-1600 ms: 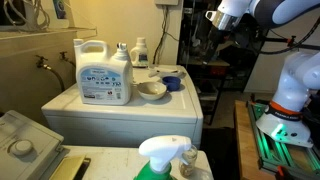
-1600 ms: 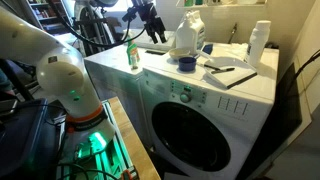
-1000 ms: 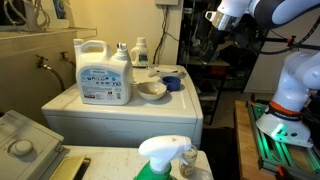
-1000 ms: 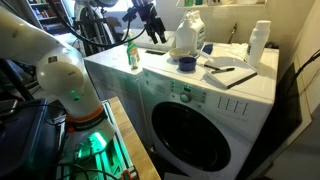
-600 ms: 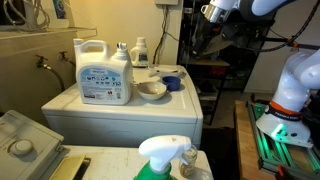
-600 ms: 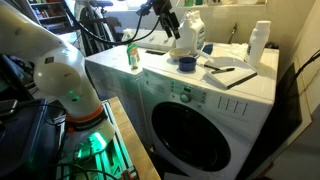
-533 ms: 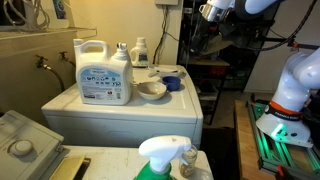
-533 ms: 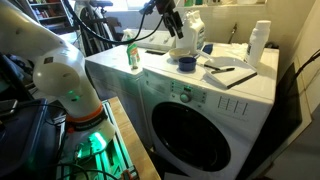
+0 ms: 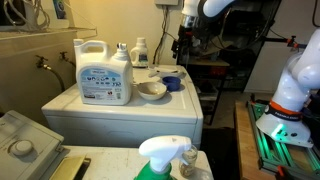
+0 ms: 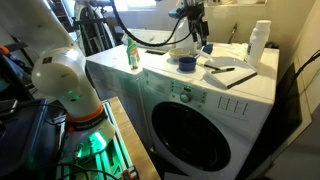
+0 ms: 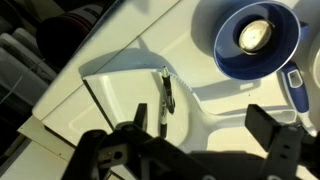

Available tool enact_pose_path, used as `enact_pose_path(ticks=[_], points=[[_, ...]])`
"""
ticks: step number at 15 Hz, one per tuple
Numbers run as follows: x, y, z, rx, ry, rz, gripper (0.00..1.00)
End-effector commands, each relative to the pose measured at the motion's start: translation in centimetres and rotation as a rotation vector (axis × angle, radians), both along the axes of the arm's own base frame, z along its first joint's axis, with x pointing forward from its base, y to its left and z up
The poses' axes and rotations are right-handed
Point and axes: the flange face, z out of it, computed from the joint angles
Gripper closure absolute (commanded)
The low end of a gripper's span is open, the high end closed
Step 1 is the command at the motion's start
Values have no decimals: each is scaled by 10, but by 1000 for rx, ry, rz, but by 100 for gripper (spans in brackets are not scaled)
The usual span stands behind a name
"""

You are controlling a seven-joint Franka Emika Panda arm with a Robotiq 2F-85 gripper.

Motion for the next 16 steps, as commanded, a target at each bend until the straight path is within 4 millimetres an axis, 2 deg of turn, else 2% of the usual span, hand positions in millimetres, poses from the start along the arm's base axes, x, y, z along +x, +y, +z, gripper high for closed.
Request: enact_pose_path(ticks=[1, 3, 5, 9, 11, 13, 16], points=[[8, -3, -7, 13, 14, -9, 0], [19, -10, -16, 27, 28, -25, 0], [21, -11, -17, 30, 28, -27, 0], [10, -19, -32, 1, 148, -25, 0], [1, -16, -38, 26, 210, 29, 0], [0, -17, -47, 21, 221, 50, 0], [18, -37, -64, 25, 148, 43, 0]])
